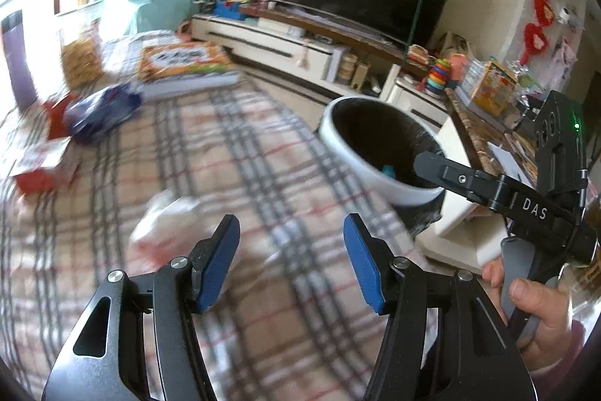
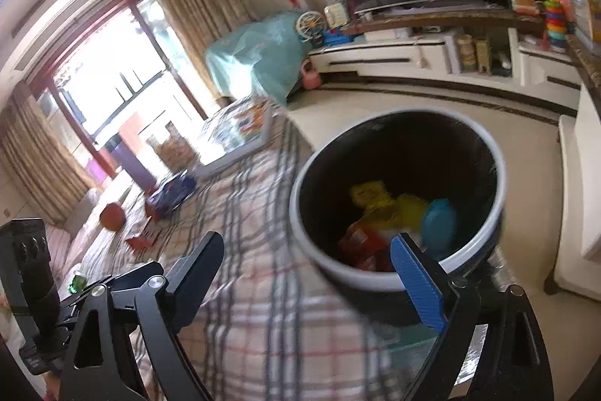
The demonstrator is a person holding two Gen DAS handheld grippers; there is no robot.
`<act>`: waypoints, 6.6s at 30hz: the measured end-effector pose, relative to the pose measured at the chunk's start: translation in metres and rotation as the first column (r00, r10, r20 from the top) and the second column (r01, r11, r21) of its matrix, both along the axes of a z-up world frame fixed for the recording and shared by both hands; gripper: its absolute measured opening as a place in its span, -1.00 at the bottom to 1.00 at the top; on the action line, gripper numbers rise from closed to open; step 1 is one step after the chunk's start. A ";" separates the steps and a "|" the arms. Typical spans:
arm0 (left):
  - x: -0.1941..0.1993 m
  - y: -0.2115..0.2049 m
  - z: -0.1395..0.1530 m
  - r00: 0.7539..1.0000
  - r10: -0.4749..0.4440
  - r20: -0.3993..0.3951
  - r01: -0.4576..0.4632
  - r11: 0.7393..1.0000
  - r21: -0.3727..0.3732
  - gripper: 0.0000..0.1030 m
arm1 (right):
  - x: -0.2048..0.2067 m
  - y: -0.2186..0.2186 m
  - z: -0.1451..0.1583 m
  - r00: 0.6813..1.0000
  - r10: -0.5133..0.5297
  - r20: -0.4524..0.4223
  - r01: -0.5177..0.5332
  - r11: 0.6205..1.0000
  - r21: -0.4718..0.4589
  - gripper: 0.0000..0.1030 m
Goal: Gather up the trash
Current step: 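Move both tools back over the table toward the white tissue, then close the left tool on the white tissue and lift it, then grasp the red-white milk carton with the right tool while the left tool holds the tissue, then carry the tissue and milk carton over the bin and open both tools, then move both tools back over the bed toward the orange and blue bags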
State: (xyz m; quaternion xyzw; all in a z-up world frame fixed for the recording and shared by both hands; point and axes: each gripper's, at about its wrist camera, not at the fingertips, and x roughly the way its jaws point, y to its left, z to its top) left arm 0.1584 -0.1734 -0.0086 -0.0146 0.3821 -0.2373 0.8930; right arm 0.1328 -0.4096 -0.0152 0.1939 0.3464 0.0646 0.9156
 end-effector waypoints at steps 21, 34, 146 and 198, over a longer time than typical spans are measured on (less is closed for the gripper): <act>-0.015 0.137 -0.018 0.966 0.257 -0.011 -0.257 0.966 0.002 0.13 | 0.004 0.117 -0.033 0.975 0.217 -0.056 -0.215 0.976 0.045 0.78; 0.003 0.140 -0.035 0.973 0.221 -0.067 -0.222 0.975 -0.015 0.12 | 0.019 0.140 -0.034 0.967 0.247 -0.057 -0.244 0.968 0.049 0.78; 0.018 -0.030 -0.009 0.997 -0.078 -0.009 0.078 0.996 0.040 -0.48 | -0.010 -0.030 0.000 0.999 -0.050 0.003 0.050 0.999 0.016 0.83; 0.081 -0.144 -0.004 0.972 -0.232 -0.016 0.233 0.967 0.106 0.14 | 0.054 -0.099 -0.008 0.996 -0.062 -0.067 0.061 0.998 -0.017 0.84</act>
